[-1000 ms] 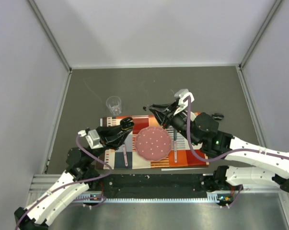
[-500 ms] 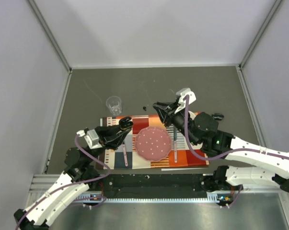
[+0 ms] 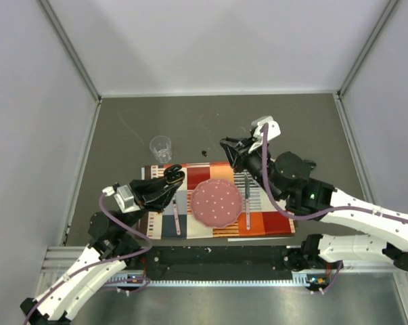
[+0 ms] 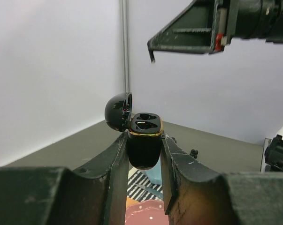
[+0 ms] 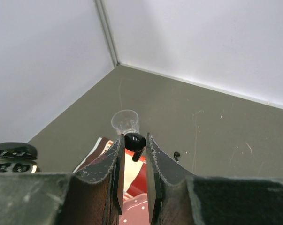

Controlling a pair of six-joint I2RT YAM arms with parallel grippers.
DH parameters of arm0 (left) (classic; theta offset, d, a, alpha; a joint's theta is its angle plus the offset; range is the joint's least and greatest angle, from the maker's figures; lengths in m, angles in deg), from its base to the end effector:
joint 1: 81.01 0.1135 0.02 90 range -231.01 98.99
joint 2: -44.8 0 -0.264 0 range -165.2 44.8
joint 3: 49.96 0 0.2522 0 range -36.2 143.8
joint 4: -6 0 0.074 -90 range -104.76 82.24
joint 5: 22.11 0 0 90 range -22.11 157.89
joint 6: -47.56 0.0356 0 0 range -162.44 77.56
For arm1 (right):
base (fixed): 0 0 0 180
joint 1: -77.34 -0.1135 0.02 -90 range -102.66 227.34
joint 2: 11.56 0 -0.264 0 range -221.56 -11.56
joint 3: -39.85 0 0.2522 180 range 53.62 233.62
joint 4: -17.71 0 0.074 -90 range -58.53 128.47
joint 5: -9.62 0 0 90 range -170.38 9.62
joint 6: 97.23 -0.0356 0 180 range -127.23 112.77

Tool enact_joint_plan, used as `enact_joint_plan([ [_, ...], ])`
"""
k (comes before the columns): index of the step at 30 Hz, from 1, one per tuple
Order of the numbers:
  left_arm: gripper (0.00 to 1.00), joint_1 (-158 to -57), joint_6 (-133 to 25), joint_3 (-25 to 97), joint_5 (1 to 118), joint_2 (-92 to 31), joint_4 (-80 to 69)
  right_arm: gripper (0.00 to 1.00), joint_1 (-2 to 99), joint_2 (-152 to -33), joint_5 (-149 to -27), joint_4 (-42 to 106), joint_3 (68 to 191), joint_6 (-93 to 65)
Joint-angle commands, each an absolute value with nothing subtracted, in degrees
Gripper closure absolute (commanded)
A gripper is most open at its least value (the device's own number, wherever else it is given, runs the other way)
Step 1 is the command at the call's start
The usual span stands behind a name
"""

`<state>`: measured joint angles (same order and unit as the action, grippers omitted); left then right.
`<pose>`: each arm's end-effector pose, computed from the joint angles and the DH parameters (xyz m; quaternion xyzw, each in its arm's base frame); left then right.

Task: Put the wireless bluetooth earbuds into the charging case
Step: Place the earbud in the charging case.

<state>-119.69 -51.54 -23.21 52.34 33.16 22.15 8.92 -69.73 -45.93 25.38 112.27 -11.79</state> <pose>0.0701 -0.0684 0.2887 0.2380 0.4397 -0.4104 0.7626 0.1025 0.2045 0.4117 -0.1485 0.6563 0.2656 0.6904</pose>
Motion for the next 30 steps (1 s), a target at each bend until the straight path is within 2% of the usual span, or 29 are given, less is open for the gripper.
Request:
enact_joint_plan([
  [1,1.00,-119.6,-51.8,-23.8,52.3,32.9,26.0,1.00,8.3,-69.0,-51.8,37.2,120.5,-13.8],
  [6,1.00,-119.6,-51.3,-22.8,51.5,33.6,24.1,1.00,8.3,-68.3,-54.9,44.1,121.4,-15.8],
  [14,1.00,-119.6,-50.6,-23.8,51.2,35.0,21.6,1.00,7.4,-70.2,-58.2,45.8,122.1,-20.6],
  [30,1.00,-119.6,-50.9,-24.1,52.7,34.2,20.8,1.00,0.4,-74.7,-57.9,34.6,122.7,-14.4],
])
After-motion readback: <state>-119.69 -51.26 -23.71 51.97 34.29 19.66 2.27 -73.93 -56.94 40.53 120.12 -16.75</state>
